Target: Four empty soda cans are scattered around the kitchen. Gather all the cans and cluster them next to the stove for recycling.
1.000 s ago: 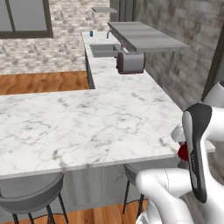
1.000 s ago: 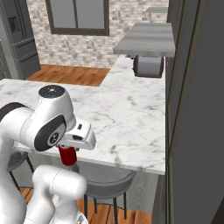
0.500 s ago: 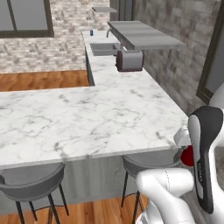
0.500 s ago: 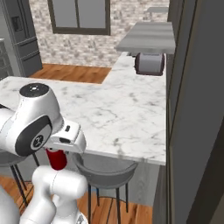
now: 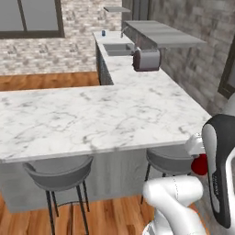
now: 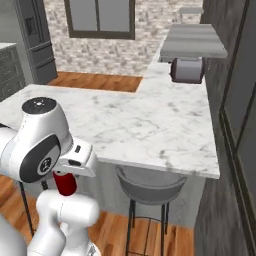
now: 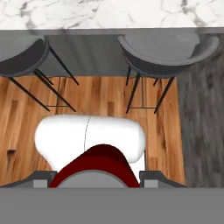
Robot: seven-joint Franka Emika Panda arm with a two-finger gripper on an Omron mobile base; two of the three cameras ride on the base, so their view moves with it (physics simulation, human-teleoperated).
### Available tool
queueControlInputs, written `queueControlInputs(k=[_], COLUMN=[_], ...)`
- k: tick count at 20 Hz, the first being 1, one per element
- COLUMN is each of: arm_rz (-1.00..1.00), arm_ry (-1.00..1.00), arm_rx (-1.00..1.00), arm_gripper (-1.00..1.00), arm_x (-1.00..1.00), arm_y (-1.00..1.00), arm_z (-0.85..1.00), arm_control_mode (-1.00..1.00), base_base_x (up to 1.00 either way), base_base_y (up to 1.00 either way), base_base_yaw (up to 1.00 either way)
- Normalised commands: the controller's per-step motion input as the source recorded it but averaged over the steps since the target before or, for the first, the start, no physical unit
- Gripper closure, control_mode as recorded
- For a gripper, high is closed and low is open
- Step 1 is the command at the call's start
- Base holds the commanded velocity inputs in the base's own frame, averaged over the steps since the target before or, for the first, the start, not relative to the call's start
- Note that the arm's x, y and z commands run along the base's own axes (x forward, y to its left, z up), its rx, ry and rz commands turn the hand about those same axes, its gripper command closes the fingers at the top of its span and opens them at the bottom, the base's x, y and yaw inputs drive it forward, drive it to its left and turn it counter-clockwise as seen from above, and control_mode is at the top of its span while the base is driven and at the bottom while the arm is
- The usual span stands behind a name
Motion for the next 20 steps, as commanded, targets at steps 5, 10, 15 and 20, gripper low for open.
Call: queueControlInputs(k=[5,10,15,20], arm_rz=[0.0,0.0,0.0,0.0], arm_ry=[0.0,0.0,0.0,0.0], arm_rx=[0.0,0.0,0.0,0.0], arm_gripper=[1.0,1.0,1.0,1.0], arm_x=[0.0,0.0,0.0,0.0], arm_y=[0.0,0.0,0.0,0.0], arm_z=[0.0,0.0,0.0,0.0], arm_control_mode=[1.0,1.0,1.0,1.0], base_base_x=[-0.01,0.0,0.0,0.0], base_base_y=[1.0,1.0,1.0,1.0], base_base_yaw=[0.01,0.01,0.0,0.0])
